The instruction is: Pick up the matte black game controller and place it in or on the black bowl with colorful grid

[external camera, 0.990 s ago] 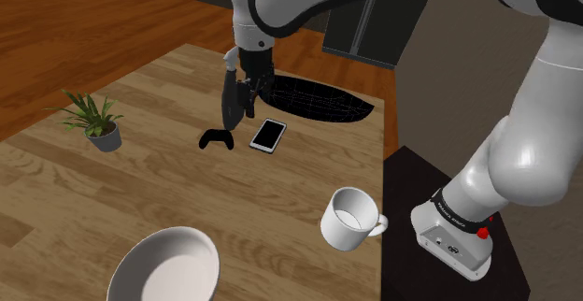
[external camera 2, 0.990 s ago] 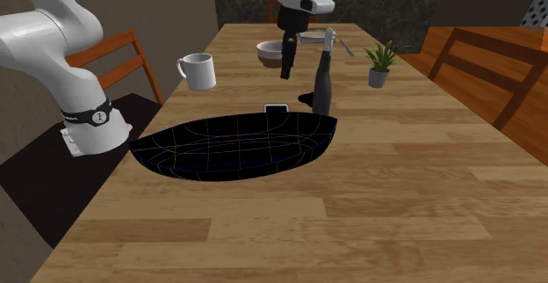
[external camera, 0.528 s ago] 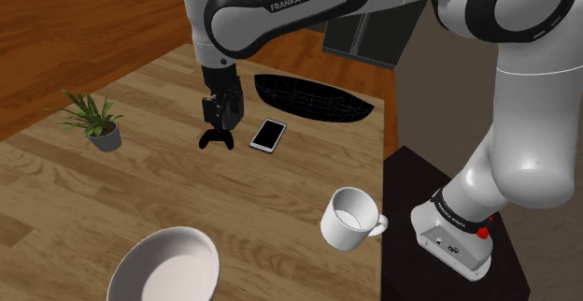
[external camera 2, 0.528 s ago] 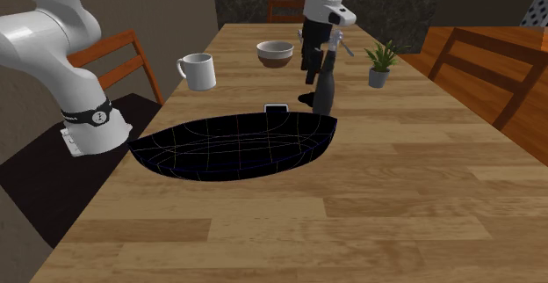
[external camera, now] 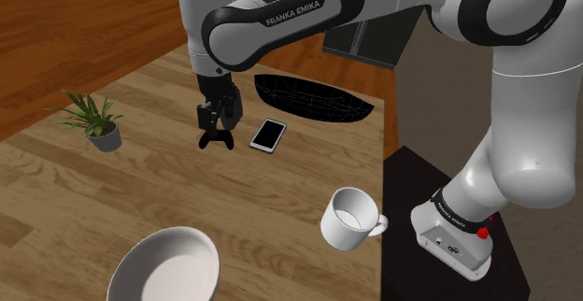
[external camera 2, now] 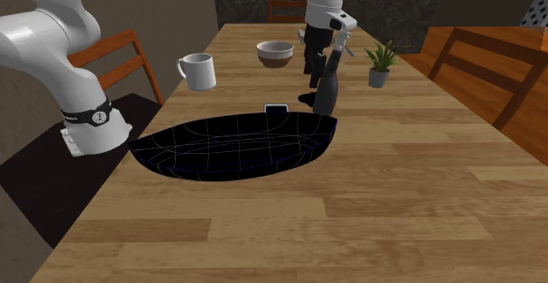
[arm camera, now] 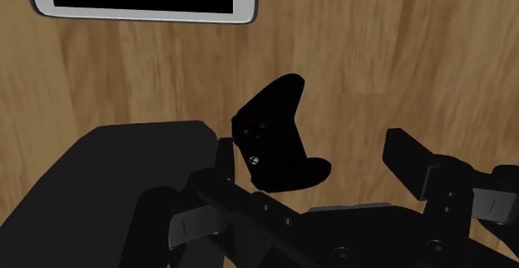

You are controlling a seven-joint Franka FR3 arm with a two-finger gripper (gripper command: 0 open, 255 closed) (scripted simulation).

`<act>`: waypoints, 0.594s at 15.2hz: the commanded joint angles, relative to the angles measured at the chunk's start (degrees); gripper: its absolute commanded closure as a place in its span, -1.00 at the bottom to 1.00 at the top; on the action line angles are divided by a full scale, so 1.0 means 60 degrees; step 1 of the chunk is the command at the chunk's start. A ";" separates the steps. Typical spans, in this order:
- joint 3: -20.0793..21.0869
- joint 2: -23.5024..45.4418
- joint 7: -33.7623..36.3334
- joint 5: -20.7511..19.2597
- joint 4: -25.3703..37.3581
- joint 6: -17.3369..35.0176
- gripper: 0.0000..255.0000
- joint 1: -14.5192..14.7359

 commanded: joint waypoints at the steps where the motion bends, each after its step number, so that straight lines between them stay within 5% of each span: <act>1: -0.0042 0.0333 0.0037 -0.0024 -0.0119 0.0093 -1.00 0.0039; 8: -0.0048 0.0332 0.0035 -0.0020 -0.0119 0.0093 -1.00 0.0044; 9: -0.0061 0.0346 -0.0010 -0.0018 -0.0074 0.0063 1.00 0.0012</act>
